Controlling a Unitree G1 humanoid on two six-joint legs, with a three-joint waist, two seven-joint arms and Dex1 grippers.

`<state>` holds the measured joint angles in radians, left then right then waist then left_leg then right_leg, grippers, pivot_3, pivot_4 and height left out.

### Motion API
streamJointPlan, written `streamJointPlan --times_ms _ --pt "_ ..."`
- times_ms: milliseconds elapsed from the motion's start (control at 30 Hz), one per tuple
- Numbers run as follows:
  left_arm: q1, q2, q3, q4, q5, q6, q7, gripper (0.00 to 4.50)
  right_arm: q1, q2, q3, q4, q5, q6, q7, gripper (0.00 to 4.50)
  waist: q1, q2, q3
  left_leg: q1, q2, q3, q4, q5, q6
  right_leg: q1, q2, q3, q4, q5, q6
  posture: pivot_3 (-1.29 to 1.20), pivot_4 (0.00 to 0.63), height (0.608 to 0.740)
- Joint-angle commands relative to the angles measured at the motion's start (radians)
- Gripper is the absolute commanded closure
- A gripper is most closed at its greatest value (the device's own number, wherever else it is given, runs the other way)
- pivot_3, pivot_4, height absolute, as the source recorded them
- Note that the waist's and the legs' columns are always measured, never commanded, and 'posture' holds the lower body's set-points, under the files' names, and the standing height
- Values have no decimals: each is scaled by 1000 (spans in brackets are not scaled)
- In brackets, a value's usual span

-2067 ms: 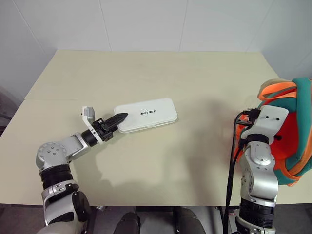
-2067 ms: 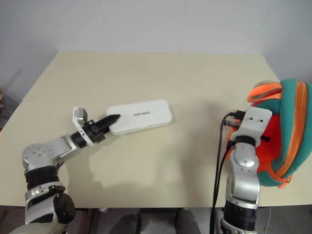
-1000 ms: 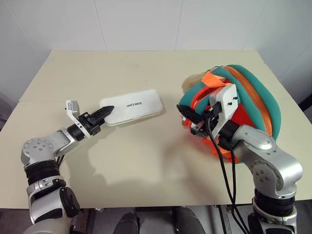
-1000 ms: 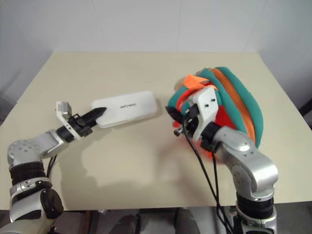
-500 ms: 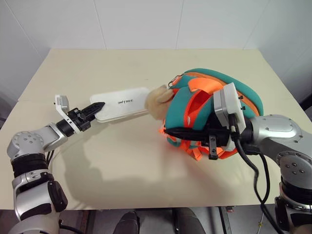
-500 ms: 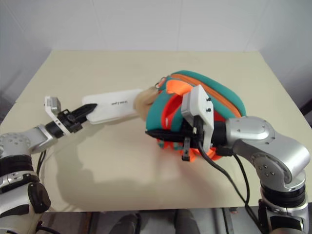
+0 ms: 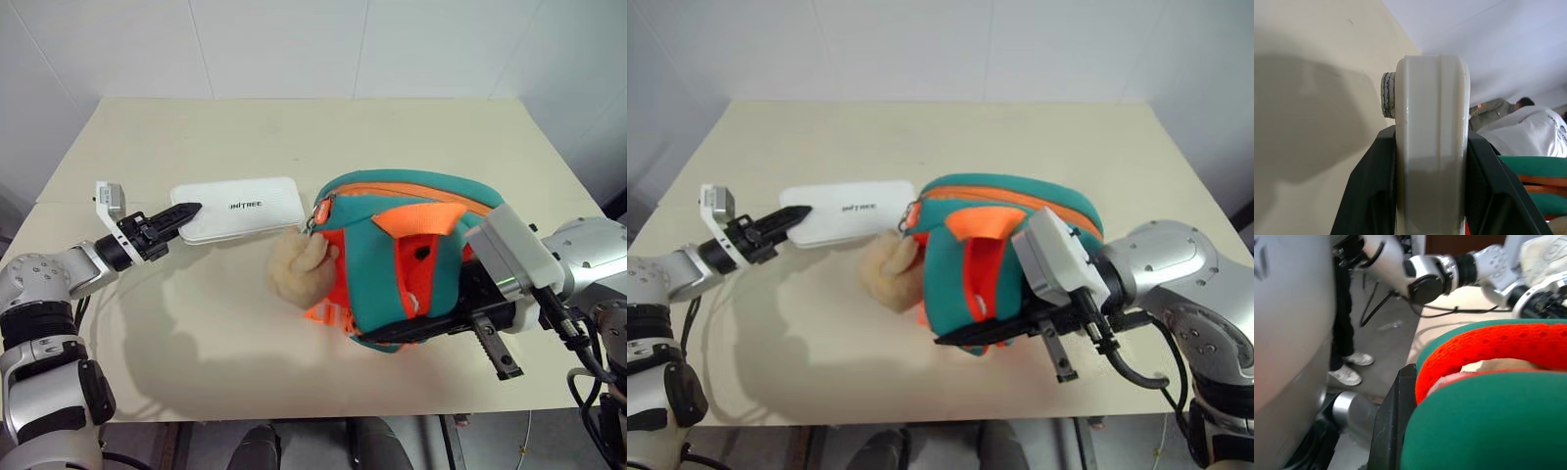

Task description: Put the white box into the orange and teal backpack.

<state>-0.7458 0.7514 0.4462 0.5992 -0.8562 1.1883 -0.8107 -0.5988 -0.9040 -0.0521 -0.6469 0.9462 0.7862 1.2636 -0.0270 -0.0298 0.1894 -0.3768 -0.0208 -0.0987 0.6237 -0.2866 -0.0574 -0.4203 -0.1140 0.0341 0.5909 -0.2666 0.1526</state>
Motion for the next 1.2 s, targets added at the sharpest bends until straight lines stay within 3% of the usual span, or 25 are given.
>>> streamJointPlan --times_ms 33,367,600,967,1200 --pt "-1 52 5 -98 -16 -3 -70 3175 9 -24 24 43 -75 -94 84 4002 -1 0 0 0 0 0 0 0 0 0 0 0 0 0 0 0 150 740" --pt "151 76 103 -448 -122 -52 -182 3175 23 0 83 162 -181 -201 131 4002 0 0 0 0 1 0 3 0 0 0 0 0 2 0 0 0 150 740" --pt "247 106 183 -572 -152 -142 -245 3175 11 23 110 216 -209 -226 146 4002 -1 0 0 0 1 0 5 -1 0 0 0 1 0 0 0 0 150 740" --pt "281 221 154 -631 -143 -254 -424 3177 -42 68 165 306 -245 -248 185 4002 -2 1 0 1 1 0 5 -2 2 0 0 1 0 0 0 0 150 740" --pt "260 276 33 -604 -48 -383 -532 3177 -78 88 184 347 -265 -256 217 4002 0 1 1 1 1 1 5 -2 2 0 0 1 0 0 0 0 150 740"
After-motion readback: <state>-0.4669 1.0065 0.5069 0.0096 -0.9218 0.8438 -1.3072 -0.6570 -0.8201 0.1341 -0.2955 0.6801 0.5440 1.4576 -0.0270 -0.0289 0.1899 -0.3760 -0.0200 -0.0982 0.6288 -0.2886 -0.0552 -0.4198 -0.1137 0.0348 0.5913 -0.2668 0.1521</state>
